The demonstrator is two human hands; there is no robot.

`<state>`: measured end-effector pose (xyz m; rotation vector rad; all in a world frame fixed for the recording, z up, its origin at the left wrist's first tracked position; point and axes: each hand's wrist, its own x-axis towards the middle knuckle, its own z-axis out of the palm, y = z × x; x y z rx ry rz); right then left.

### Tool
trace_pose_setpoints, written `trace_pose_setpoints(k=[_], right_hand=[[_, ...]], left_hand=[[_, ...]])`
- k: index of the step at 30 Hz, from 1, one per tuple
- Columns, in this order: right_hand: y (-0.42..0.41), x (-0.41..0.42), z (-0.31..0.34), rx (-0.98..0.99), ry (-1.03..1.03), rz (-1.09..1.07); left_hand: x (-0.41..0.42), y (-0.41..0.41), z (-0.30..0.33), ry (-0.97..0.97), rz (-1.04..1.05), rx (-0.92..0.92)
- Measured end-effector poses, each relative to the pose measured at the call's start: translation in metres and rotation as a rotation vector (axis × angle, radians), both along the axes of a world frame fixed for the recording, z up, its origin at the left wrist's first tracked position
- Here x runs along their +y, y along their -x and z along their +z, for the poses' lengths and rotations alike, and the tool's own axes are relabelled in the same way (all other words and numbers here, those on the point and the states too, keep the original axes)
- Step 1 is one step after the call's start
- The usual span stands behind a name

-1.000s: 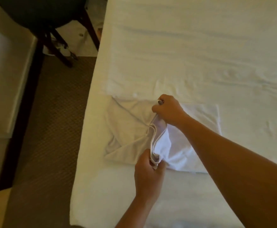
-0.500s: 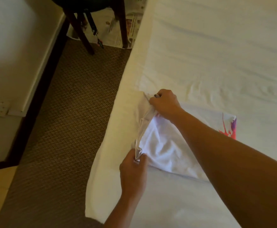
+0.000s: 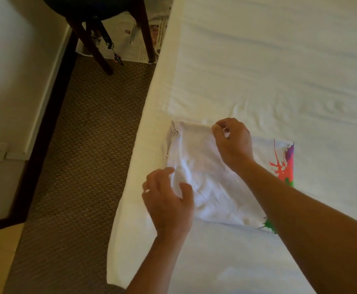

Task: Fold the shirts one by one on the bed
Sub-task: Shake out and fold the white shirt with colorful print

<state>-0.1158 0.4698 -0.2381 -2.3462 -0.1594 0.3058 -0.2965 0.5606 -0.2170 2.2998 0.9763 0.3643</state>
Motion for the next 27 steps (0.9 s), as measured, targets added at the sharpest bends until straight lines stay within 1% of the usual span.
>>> trace_pose_setpoints(k=[2,4,6,8,10,13,15,17,19,20,22,25,27], right_hand=[[0.008,-0.032,-0.011,-0.203,0.108,0.046],[0.017,-0.064,-0.021,-0.260,0.236,0.144],[0.024,-0.096,-0.029,-0.204,0.413,0.249],[0.028,-0.124,-0.039,-0.108,0.589,0.338],[0.025,-0.142,-0.050,-0.025,0.665,0.355],[0.023,-0.141,-0.055,-0.011,0.682,0.366],[0.027,-0.141,-0.050,-0.015,0.667,0.340],[0.036,-0.138,-0.043,-0.061,0.616,0.281],[0.055,-0.140,-0.039,-0.144,0.555,0.250],[0.066,-0.140,-0.041,-0.186,0.536,0.265],[0.089,-0.147,-0.046,-0.200,0.550,0.348],[0.099,-0.166,-0.053,-0.164,0.604,0.402],[0.095,-0.173,-0.054,-0.192,0.589,0.417]], left_hand=[[-0.009,-0.033,-0.006,-0.099,-0.258,0.088],[-0.013,-0.060,-0.024,-0.236,-0.477,0.187],[-0.010,-0.073,-0.048,-0.361,-0.606,0.262],[0.006,-0.071,-0.068,-0.460,-0.663,0.325],[0.025,-0.064,-0.082,-0.536,-0.700,0.331],[0.041,-0.055,-0.084,-0.579,-0.692,0.333],[0.034,-0.057,-0.078,-0.562,-0.670,0.366],[0.023,-0.059,-0.067,-0.525,-0.610,0.413],[0.005,-0.054,-0.059,-0.507,-0.646,0.404],[-0.002,-0.047,-0.059,-0.509,-0.696,0.397],[-0.009,-0.028,-0.062,-0.519,-0.776,0.408],[0.009,-0.011,-0.068,-0.548,-0.775,0.432],[0.023,-0.007,-0.066,-0.555,-0.758,0.470]])
